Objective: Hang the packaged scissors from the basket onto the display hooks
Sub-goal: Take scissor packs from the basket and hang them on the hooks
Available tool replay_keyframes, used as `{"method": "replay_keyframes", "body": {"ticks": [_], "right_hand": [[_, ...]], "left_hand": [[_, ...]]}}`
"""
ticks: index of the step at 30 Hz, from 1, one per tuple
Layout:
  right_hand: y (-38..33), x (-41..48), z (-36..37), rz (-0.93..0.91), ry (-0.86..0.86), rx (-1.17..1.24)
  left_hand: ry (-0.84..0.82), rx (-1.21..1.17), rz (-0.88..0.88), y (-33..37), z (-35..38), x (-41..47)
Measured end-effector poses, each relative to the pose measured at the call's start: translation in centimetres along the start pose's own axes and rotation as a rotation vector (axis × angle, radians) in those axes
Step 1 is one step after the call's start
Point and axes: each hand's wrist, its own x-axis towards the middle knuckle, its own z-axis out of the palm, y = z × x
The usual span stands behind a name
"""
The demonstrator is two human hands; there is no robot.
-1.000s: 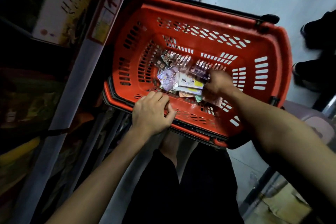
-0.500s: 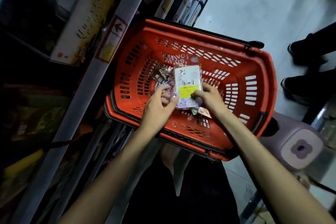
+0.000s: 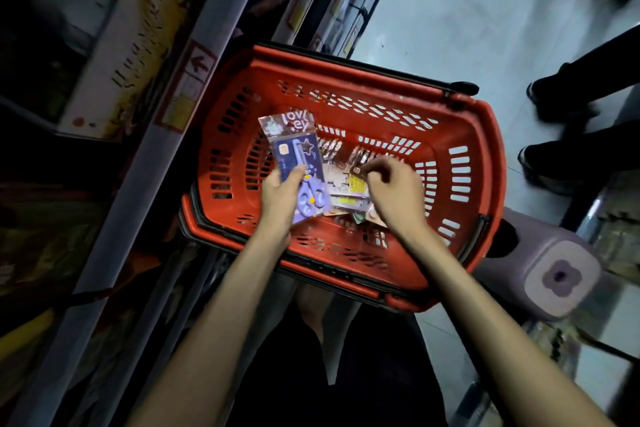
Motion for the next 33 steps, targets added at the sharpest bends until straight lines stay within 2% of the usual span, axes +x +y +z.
{"method": "replay_keyframes", "body": {"ticks": [2,7,13,18,27,31,33], "right_hand": [[1.3,3.0,0.4,0.097,-0.007,-0.137],[6.2,8.9,3.5,0.296,-0.264,-0.416],[8.6,10.4,5.4,0.138,-0.477,-0.683],[9.6,10.5,5.6,0.034,-0.579,-0.811],[8.3,9.5,6.6,-0.189,-0.401,-0.988],[5.2,8.7,5.1,-0.227,-0.308,-0.974],[3.5,7.8,4.1,-0.215,-0.225,-0.878]], "left_hand": [[0.028,0.005,0.0,0.1,-1.1,0.4],[0.033,-0.061,-0.023,-0.1,-2.4,0.5],[0.032,-0.089,-0.016,-0.6,-1.9,1.1],[0.075,-0.114,-0.02,-0.8,-1.9,1.6],[0.103,-0.117,0.029,-1.1,-1.8,1.4],[0.116,-0.092,0.031,-1.1,-1.7,1.5],[0.125,-0.062,0.047,-1.0,-1.5,1.3]]}}
